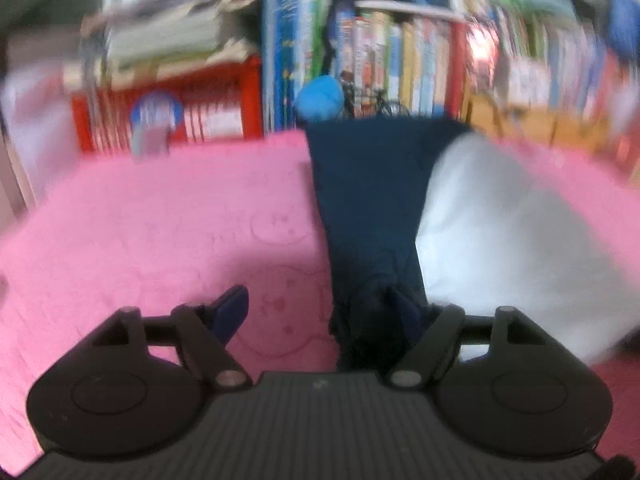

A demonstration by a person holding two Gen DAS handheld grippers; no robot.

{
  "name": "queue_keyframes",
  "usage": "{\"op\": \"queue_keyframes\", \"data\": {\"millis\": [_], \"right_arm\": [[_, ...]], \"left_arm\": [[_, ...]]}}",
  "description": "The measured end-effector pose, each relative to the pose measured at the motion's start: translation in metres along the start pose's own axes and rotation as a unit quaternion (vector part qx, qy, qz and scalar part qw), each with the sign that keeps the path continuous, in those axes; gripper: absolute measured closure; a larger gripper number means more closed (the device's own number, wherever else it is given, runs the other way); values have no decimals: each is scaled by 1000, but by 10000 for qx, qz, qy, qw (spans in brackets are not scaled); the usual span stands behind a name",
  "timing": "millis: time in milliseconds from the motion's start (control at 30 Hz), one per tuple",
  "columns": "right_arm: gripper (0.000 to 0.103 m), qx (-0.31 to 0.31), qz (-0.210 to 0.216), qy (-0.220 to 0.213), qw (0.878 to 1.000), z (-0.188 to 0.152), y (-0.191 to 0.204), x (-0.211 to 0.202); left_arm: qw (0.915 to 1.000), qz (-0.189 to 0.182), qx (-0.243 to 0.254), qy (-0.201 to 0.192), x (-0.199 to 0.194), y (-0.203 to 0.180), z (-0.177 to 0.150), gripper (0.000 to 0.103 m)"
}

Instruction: Fold clothes

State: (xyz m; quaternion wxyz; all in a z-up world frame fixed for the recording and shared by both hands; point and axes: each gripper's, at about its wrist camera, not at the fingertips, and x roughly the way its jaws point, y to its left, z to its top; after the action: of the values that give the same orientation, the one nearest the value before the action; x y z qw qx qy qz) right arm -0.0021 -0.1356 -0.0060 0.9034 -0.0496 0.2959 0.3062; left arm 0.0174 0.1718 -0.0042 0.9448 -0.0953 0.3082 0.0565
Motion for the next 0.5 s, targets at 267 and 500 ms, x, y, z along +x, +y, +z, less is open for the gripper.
{"op": "queue_keyframes", "data": {"millis": [267,500], "right_arm": [[44,1738,1190,-168,9774,56,-122,14],[38,2108,929,117,9730,114,-164,156]], "left_arm": [[9905,-1294,-463,59,13,2,100,29],[9768,-1771,-759,938,135,-61,170,29]]}}
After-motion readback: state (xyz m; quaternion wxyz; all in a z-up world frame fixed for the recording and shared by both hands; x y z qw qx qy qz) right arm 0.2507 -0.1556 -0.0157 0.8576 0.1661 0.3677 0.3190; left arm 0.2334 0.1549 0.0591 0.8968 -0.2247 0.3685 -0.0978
